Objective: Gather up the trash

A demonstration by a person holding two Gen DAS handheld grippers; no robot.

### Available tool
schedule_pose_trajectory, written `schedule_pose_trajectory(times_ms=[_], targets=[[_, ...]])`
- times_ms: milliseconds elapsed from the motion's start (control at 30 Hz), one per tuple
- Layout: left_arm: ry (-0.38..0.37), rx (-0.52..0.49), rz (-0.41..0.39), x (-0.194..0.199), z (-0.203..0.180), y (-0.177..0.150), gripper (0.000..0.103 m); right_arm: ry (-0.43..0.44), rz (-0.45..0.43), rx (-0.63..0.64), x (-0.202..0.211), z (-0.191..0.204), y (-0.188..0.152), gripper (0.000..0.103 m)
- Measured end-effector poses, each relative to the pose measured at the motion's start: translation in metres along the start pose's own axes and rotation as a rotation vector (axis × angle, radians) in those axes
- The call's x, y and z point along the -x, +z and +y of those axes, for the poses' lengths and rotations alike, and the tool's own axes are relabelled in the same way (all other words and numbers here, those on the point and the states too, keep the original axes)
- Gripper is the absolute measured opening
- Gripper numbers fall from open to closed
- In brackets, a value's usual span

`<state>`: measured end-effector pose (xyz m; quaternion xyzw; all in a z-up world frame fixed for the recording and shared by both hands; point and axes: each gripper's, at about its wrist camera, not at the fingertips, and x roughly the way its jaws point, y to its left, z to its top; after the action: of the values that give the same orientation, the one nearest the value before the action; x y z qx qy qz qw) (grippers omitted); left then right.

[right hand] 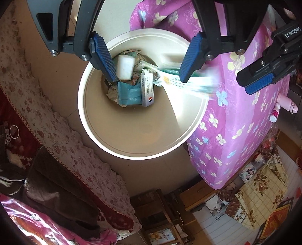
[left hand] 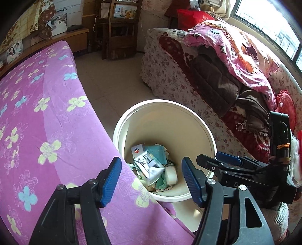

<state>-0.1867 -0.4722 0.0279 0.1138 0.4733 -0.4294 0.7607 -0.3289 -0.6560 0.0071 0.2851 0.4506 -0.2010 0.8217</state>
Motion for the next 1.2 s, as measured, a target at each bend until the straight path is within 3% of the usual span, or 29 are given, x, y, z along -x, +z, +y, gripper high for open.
schedule_pose_trajectory(times_ms=[267, 600, 1000, 1200], targets=[[0.053, -0.019, -0.031, 0.011, 0.003, -0.006, 0.067, 0.015, -0.022, 0.000, 0.011, 0.009, -0.006, 0.073], [0.133, -0.057, -0.129, 0.049, 0.004, -0.015, 0.067, -0.008, -0.147, 0.026, 0.051, 0.036, -0.017, 0.073], [0.170, -0.076, -0.352, 0.134, 0.003, -0.025, 0.068, -0.078, -0.388, 0.091, 0.134, 0.092, -0.035, 0.073], [0.167, -0.071, -0.476, 0.176, 0.008, -0.037, 0.079, -0.114, -0.489, 0.108, 0.168, 0.117, -0.047, 0.074]])
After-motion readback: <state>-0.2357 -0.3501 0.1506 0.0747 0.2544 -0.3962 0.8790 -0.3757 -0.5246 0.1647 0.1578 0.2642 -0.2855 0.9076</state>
